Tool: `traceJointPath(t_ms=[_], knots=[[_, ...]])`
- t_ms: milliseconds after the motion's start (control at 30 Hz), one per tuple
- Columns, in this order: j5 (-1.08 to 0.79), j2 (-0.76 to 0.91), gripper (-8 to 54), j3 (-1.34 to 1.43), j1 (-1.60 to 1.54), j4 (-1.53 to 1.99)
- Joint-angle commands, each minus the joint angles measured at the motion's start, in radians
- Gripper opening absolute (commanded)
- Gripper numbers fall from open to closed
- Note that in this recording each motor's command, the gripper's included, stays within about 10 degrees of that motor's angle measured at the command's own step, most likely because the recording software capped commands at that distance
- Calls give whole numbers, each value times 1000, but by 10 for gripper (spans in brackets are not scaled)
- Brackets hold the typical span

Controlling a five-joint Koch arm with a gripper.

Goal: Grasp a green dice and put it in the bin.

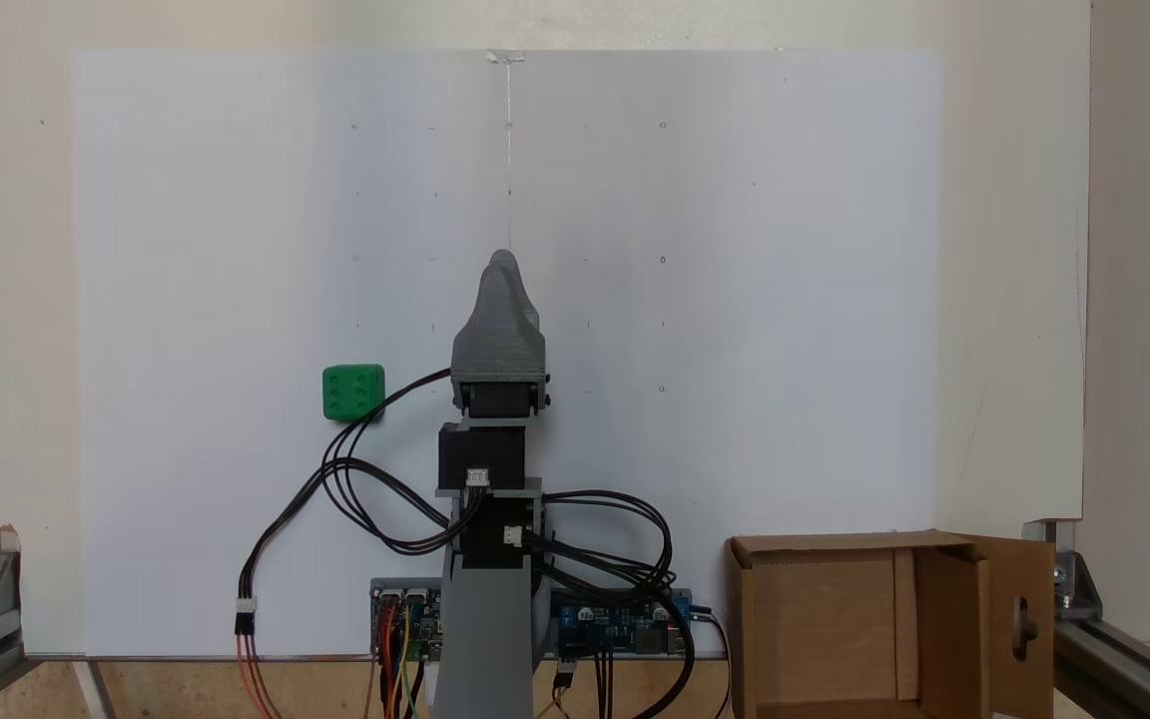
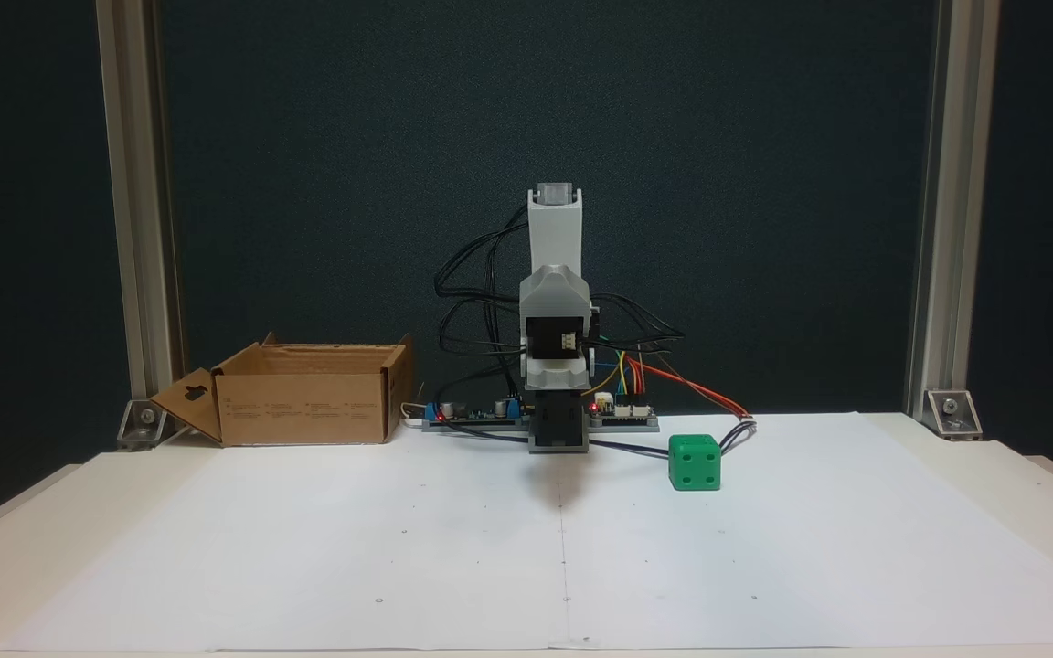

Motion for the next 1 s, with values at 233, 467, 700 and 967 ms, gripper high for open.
traceJointPath(t_ms=[233, 467, 700, 967], knots=[[11, 109, 444, 46, 0, -20], [11, 107, 444, 46, -3, -17], [14, 109, 445, 48, 28, -35], [12, 109, 445, 46, 28, -34]])
